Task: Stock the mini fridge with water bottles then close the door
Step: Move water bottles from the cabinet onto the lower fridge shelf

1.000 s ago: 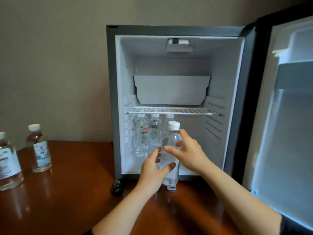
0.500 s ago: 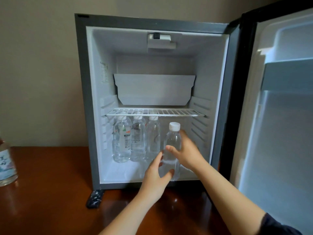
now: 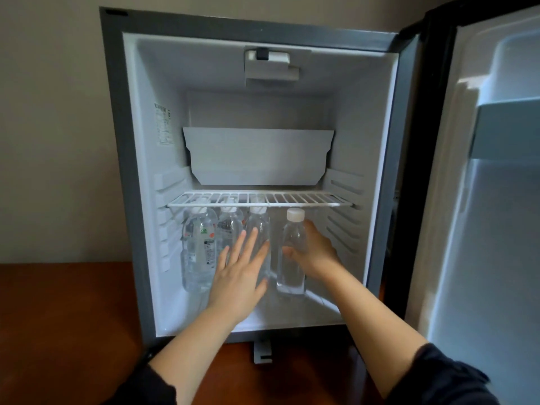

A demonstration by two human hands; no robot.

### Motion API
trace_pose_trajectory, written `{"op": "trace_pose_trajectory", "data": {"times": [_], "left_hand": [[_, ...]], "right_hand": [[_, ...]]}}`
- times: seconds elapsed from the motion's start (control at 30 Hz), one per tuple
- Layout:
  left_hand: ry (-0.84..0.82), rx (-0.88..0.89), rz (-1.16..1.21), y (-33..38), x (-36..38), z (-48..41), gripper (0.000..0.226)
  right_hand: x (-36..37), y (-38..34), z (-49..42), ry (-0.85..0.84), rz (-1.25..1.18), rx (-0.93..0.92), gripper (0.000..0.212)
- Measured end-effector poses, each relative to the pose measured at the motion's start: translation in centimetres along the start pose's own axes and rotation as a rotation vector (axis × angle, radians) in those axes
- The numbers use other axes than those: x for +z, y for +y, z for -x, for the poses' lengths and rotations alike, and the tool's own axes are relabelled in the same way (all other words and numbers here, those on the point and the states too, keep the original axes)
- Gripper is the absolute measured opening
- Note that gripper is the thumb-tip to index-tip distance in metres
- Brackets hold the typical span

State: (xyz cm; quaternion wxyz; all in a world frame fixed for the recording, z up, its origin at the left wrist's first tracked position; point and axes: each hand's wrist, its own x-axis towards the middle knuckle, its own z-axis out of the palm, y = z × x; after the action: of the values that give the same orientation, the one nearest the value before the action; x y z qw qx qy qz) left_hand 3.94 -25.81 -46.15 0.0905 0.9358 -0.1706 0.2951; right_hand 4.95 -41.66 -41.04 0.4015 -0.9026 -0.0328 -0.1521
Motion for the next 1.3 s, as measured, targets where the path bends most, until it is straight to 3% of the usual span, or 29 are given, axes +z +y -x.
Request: {"op": "trace_pose_trajectory", "data": {"times": [0.23, 0.6, 0.83, 1.0, 1.13, 1.2, 1.3], "left_hand": [[0.058, 0.105, -0.289, -1.4, 0.6, -3.3, 0.091], [0.202, 0.152, -0.394, -2.9, 3.1, -3.5, 0.101], [0.168, 0.123, -0.384, -2.7, 3.1, -3.5, 0.101], [0.055, 0.079, -0.379, -2.3, 2.2, -3.3, 0.101], [-0.022, 0.135, -0.313, -2.0, 1.6, -2.5, 0.087], [-0.066, 0.125, -0.254, -2.0, 1.0, -1.6, 0.083], [-0.139, 0.107, -0.170, -1.7, -0.1, -0.3, 0.080]], "right_hand": [[0.9, 0.5, -2.6, -0.004, -0.032, -0.022, 0.068], [1.9, 0.0, -6.6, -0.027, 0.018, -0.057, 0.071], [2.4, 0.2, -7.5, -0.022, 0.024, -0.030, 0.071], [2.7, 0.1, -7.6, -0.023, -0.004, -0.007, 0.072], [2.8, 0.5, -7.1, -0.082, 0.047, 0.039, 0.079], [2.8, 0.9, -6.4, -0.078, 0.102, 0.065, 0.070], [2.4, 0.9, -5.3, -0.061, 0.214, 0.011, 0.033]]}}
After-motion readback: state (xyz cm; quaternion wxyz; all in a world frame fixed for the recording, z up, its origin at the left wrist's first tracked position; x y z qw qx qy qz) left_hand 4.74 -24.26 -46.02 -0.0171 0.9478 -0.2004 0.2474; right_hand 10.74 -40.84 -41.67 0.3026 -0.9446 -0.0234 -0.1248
